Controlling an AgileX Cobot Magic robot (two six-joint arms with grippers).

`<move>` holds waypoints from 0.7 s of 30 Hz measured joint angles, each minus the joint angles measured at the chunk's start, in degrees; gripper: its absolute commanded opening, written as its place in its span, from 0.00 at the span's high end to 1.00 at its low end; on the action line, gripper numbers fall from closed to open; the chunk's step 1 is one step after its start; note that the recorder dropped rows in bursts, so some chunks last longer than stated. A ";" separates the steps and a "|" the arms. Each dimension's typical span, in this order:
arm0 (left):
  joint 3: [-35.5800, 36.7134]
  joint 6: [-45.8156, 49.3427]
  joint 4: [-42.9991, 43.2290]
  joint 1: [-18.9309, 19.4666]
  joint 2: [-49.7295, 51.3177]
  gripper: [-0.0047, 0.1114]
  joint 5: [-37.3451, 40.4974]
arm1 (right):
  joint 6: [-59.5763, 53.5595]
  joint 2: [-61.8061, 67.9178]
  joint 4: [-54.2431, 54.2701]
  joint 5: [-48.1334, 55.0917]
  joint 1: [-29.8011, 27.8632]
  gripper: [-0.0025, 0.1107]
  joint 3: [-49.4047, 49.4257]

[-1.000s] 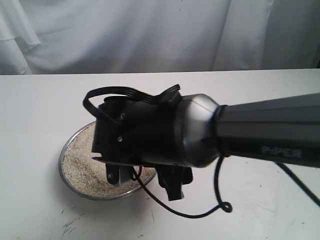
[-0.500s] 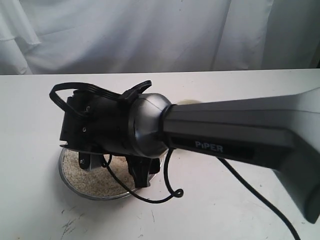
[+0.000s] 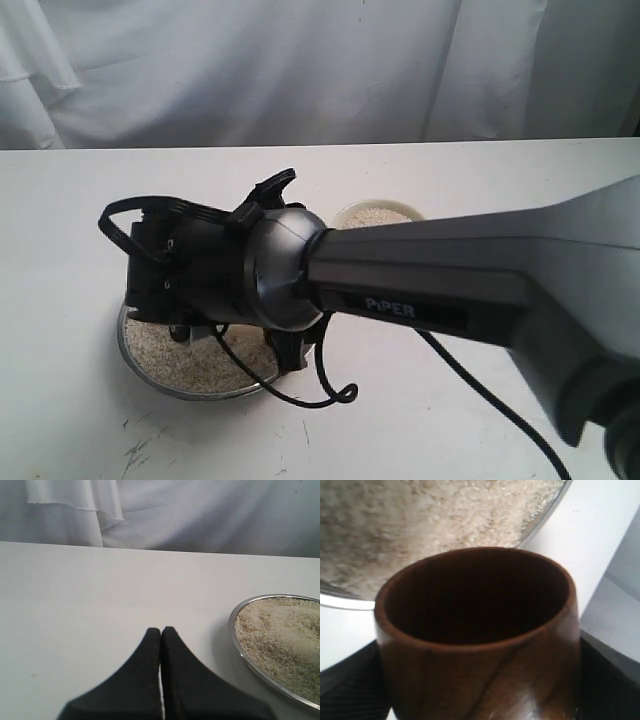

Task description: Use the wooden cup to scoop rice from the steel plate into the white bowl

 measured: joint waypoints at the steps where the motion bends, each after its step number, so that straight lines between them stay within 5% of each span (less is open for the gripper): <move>1: 0.00 0.00 0.00 0.00 0.00 0.96 0.00 | -0.24 0.34 -1.65 0.00 -0.38 0.98 0.00; 21: 0.00 0.00 0.00 0.00 0.00 0.96 0.00 | -4.70 3.12 -13.39 0.00 -6.17 0.98 -1.10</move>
